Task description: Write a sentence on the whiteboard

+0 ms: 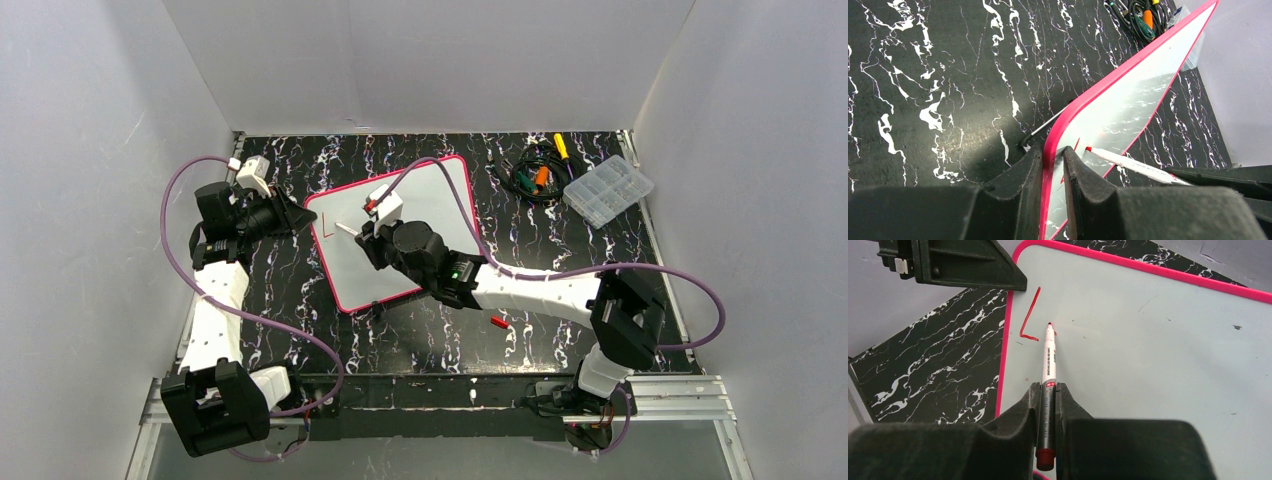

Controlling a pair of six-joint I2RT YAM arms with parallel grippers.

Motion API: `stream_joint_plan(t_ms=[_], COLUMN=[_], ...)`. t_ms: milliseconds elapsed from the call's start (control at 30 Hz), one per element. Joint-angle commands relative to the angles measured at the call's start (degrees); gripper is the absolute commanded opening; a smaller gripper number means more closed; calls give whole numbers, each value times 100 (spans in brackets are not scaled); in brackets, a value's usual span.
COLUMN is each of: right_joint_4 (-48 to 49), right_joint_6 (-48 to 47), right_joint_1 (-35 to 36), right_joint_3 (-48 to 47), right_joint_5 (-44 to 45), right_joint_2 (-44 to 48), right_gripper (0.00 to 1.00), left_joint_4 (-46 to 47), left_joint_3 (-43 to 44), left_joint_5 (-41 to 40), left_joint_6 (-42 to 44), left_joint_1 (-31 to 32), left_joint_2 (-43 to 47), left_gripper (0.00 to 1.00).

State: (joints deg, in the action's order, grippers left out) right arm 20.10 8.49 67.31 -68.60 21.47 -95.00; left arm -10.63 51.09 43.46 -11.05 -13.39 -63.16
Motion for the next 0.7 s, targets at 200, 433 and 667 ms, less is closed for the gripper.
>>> stream_joint_plan(t_ms=[200, 433, 667], right_joint_4=[0, -91, 50], right_joint_6=[-39, 21, -10], right_joint_1=[14, 37, 37], right_joint_3=[116, 347, 369], right_joint_5=[-108, 129, 465], right_joint_2=[50, 203, 336], right_gripper=[1, 1, 1], left_joint_4=[-128, -132, -141], left_joint_3=[-47, -47, -47], left_joint_5=[46, 45, 38], left_joint_6=[57, 59, 68], left_joint_1=[2, -5, -5], left_joint_2=[181, 178, 181], left_gripper=[5, 5, 5])
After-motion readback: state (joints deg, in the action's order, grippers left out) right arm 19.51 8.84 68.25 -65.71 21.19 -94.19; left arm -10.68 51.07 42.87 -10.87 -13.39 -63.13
